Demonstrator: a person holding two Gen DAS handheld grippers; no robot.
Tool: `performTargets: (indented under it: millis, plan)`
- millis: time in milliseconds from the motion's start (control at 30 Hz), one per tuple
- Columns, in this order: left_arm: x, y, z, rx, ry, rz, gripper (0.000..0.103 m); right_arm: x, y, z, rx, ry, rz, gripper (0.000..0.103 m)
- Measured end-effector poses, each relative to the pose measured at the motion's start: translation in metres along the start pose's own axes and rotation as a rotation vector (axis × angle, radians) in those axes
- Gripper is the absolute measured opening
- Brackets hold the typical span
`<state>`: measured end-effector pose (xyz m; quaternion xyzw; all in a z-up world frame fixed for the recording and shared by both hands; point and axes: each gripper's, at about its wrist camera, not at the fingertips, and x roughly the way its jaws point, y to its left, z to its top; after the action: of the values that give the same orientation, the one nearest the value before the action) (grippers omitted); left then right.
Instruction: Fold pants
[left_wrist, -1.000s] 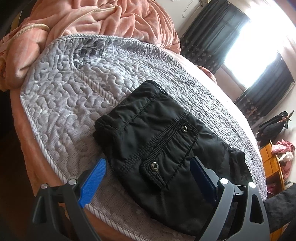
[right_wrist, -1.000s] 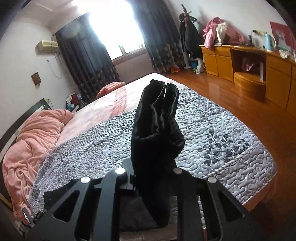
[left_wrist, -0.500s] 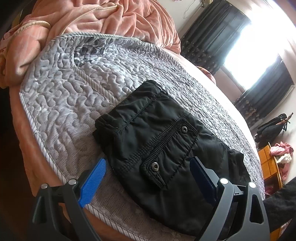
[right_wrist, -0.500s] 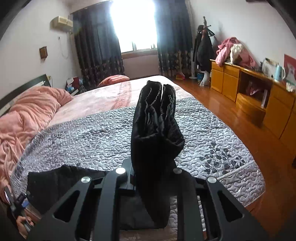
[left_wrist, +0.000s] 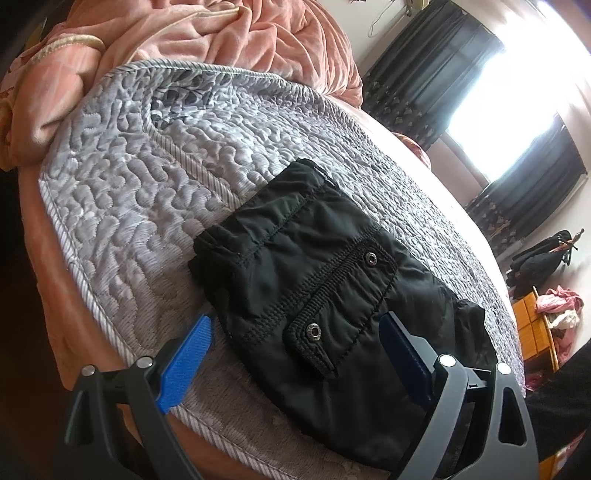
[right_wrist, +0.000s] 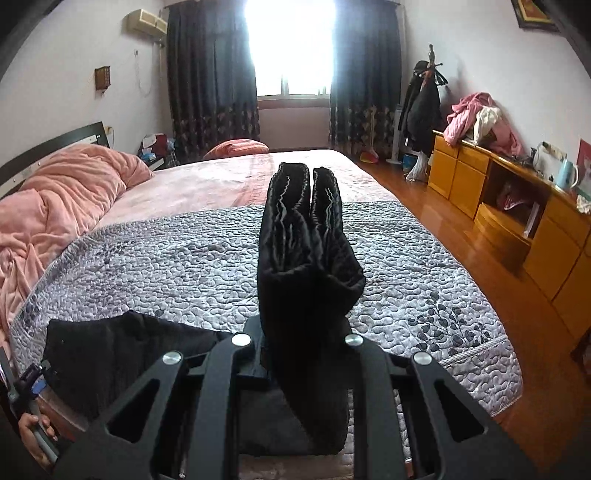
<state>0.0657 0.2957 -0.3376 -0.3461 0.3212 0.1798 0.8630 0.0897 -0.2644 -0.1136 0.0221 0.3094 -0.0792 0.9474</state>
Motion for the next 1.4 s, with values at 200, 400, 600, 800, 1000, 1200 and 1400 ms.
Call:
performTargets:
  millis: [200,400,600,800,1000,1200,1400]
  plan:
    - [0.0,0.002,0.0,-0.011,0.0,0.002,0.092,0.002,0.015,-0.005,-0.056,-0.01,-0.01,0.016]
    - [-0.002,0.001,-0.002,-0.013,0.001,0.005,0.092,0.006,0.027,-0.006,-0.117,-0.018,-0.02,0.016]
    - [-0.001,0.003,-0.001,-0.019,0.002,0.009,0.092,0.007,0.041,-0.007,-0.178,-0.026,-0.022,0.016]
    - [0.001,0.001,-0.002,-0.019,0.006,0.009,0.092,0.011,0.062,-0.01,-0.247,-0.036,-0.039,0.016]
    - [0.002,0.003,0.0,-0.024,0.012,0.001,0.092,0.015,0.076,-0.012,-0.298,-0.04,-0.046,0.015]
    - [-0.001,0.007,-0.001,-0.037,0.009,-0.01,0.092,0.021,0.093,-0.018,-0.352,-0.03,-0.067,0.015]
    - [-0.002,0.007,0.0,-0.044,0.01,-0.021,0.092,0.033,0.125,-0.035,-0.494,-0.023,-0.127,0.015]
